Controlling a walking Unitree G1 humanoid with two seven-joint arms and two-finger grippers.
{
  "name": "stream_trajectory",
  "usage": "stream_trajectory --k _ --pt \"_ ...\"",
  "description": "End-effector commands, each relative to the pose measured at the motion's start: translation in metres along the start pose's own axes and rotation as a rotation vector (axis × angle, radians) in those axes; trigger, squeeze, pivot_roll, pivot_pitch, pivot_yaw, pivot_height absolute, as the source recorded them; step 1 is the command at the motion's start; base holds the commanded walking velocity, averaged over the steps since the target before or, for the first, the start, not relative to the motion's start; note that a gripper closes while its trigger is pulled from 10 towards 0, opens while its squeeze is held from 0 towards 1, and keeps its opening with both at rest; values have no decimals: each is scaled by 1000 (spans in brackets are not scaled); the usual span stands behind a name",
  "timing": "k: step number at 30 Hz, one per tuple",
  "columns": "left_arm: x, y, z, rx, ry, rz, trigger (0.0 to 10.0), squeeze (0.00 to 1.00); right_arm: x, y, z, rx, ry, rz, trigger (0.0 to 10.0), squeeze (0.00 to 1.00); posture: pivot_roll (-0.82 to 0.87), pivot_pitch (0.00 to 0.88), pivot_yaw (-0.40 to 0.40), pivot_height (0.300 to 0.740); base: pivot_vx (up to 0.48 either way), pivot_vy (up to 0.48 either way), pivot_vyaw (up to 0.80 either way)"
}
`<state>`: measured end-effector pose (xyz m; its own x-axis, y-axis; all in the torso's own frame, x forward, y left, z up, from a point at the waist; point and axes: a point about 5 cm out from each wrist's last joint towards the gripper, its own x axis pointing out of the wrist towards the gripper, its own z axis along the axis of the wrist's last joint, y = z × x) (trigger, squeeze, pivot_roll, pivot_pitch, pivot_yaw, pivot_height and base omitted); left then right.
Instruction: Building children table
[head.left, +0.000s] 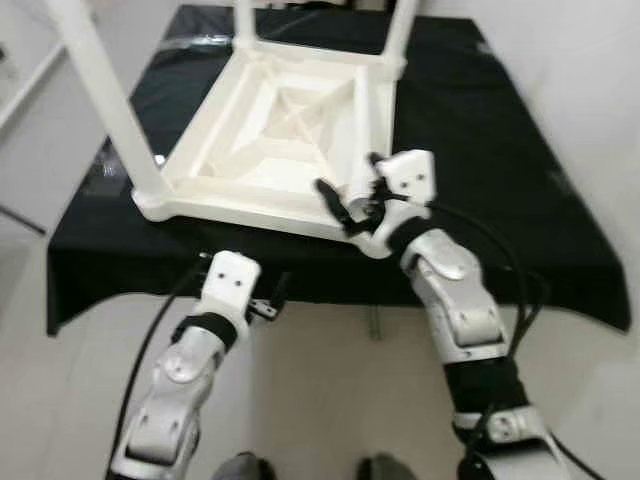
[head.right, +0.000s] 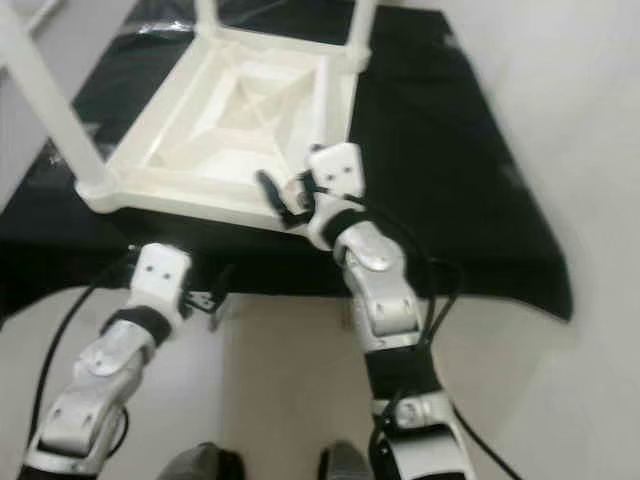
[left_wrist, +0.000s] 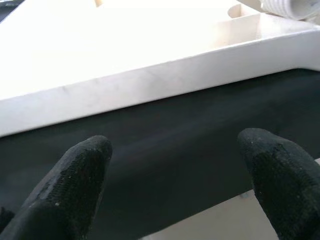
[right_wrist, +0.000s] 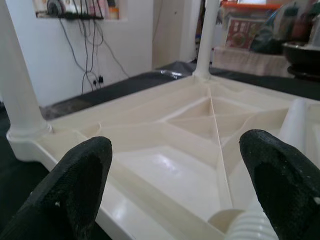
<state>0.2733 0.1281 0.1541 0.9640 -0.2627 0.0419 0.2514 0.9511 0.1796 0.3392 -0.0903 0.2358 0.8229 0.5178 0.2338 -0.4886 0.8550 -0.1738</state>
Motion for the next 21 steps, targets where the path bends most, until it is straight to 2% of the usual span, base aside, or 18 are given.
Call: stream_trajectory --k 1,9,13,17,18,20,21 --pt "-1 -5 1 -6 -11 -24 10000 0 -5 -5 0 12 -2 -28 10000 0 16 187 -36 740 0 0 -800" --pt "1 -5 0 2 -12 -28 10000 0 -4 -8 4 17 -7 -66 10000 0 26 184 -29 740 0 0 -773" --pt "0 -6 -1 7 -10 -32 10000 0 -4 -12 5 -8 -11 -87 10000 0 29 183 -30 740 0 0 0" --pt "-2 -7 -6 5 5 -33 10000 0 -3 -6 -3 -239 72 36 10000 0 28 187 -31 740 0 0 0" --pt "-2 -7 -6 5 5 -33 10000 0 -3 -6 -3 -239 72 36 10000 0 28 187 -31 740 0 0 0" --pt "-2 -8 -7 3 8 -35 10000 0 -2 -4 -7 -359 102 76 10000 0 28 188 -31 740 0 0 0" --pt "-2 -9 -8 2 11 -38 10000 0 2 -6 -12 -459 137 88 10000 0 28 192 -33 740 0 0 0"
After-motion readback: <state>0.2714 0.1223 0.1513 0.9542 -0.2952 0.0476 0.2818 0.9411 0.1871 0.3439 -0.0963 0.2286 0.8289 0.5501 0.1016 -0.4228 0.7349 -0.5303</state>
